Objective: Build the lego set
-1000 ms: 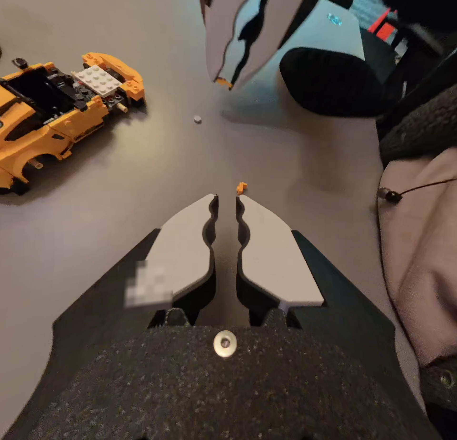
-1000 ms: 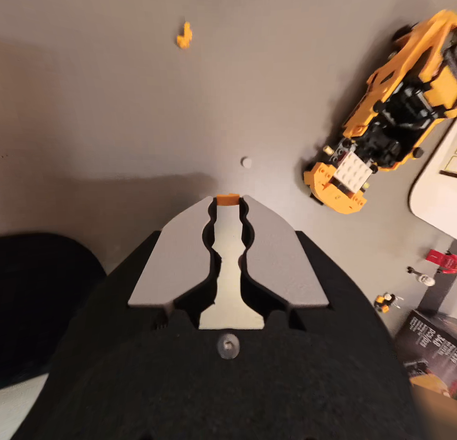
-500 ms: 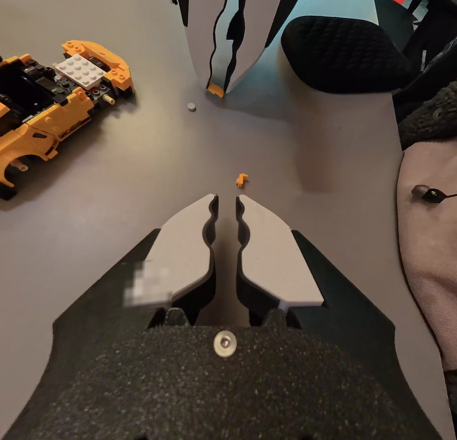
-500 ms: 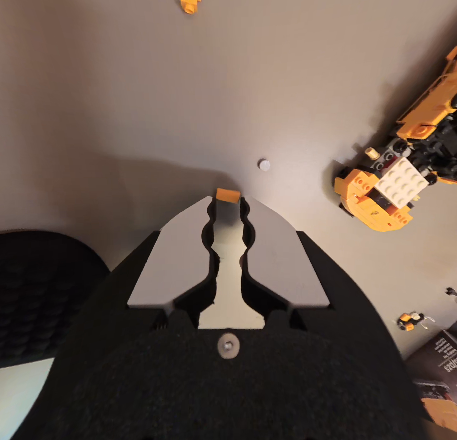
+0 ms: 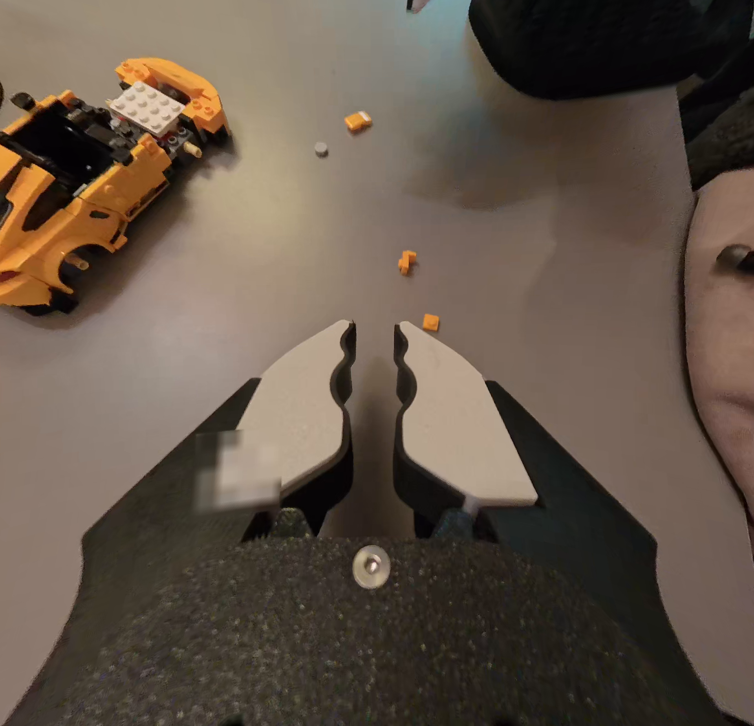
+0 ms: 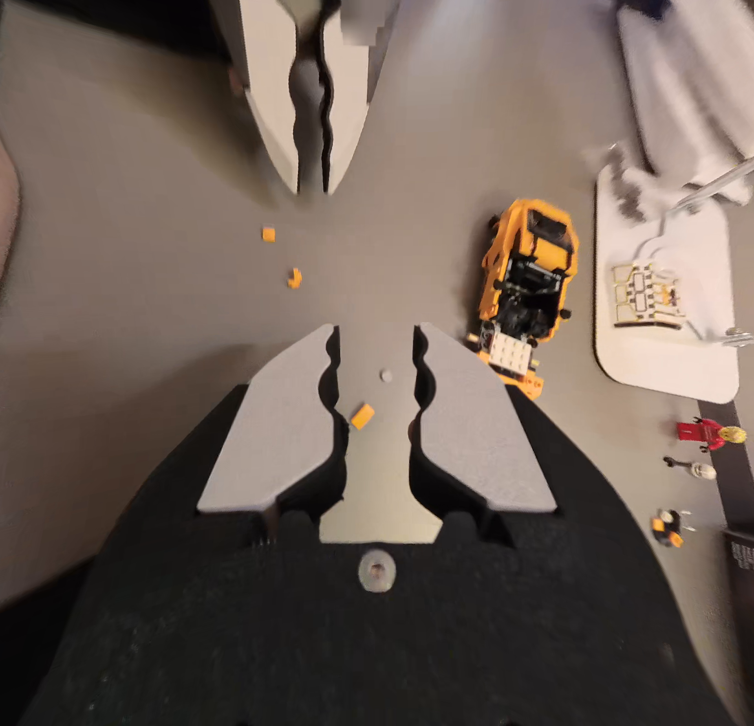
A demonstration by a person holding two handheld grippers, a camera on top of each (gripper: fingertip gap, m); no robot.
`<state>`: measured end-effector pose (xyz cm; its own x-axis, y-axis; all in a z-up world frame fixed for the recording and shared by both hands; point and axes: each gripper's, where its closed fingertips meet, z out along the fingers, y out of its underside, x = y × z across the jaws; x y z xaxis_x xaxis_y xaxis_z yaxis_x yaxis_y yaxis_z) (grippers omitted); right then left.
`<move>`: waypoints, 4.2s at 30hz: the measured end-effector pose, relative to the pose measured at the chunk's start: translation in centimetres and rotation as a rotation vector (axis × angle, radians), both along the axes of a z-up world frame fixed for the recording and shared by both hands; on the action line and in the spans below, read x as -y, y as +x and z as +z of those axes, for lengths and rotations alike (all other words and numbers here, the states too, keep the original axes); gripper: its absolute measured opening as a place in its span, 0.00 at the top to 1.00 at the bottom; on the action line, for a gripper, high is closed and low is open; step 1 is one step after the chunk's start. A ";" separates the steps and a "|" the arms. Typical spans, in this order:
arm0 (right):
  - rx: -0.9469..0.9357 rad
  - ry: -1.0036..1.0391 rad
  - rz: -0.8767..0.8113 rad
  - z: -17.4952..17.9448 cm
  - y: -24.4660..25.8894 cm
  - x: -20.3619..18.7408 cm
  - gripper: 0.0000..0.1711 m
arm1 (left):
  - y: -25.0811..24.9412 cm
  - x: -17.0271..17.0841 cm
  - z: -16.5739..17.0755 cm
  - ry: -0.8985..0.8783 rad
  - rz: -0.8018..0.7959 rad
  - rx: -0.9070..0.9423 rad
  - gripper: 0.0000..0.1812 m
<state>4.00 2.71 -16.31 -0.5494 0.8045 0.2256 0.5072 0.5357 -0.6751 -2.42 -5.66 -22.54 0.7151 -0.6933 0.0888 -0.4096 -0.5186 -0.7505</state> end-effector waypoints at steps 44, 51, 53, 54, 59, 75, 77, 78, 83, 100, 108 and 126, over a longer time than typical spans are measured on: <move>-0.839 0.770 0.158 2.2 -4.1 7.5 0.96 | 3.8 -1.0 7.8 0.141 0.031 0.582 0.89; -0.846 0.797 0.167 2.0 -4.3 7.7 0.96 | 3.3 -1.2 8.4 0.180 0.067 0.593 0.94; -0.843 0.803 0.170 1.9 -4.3 7.8 0.96 | 3.3 -1.3 8.4 0.182 0.069 0.589 0.95; -0.843 0.803 0.171 1.8 -4.3 7.8 0.96 | 3.2 -1.2 8.3 0.179 0.070 0.589 0.95; -0.848 0.772 0.154 2.0 -4.3 7.8 0.96 | 3.2 -1.2 8.5 0.189 0.064 0.596 0.96; -0.867 0.561 0.076 3.3 -4.1 7.5 0.94 | 3.1 -1.0 9.5 0.222 0.041 0.666 0.96; -0.868 0.522 0.065 3.5 -4.1 7.5 0.94 | 3.1 -0.9 9.6 0.237 0.035 0.661 0.96; -0.871 0.511 0.060 3.6 -4.1 7.5 0.94 | 3.1 -0.9 9.6 0.242 0.034 0.656 0.96; -0.863 0.519 0.071 3.4 -4.1 7.6 0.98 | 3.1 -0.9 9.6 0.257 0.034 0.631 0.96; -0.829 0.382 0.033 3.5 -4.1 7.3 0.96 | 2.9 -0.9 9.6 0.299 0.030 0.612 0.96; -0.834 0.412 0.040 3.4 -4.1 7.5 0.97 | 3.0 -1.0 9.4 0.277 0.046 0.617 0.96; -0.334 -1.023 0.174 5.7 -1.3 9.1 1.00 | 4.8 1.1 11.0 0.520 -0.107 0.441 0.92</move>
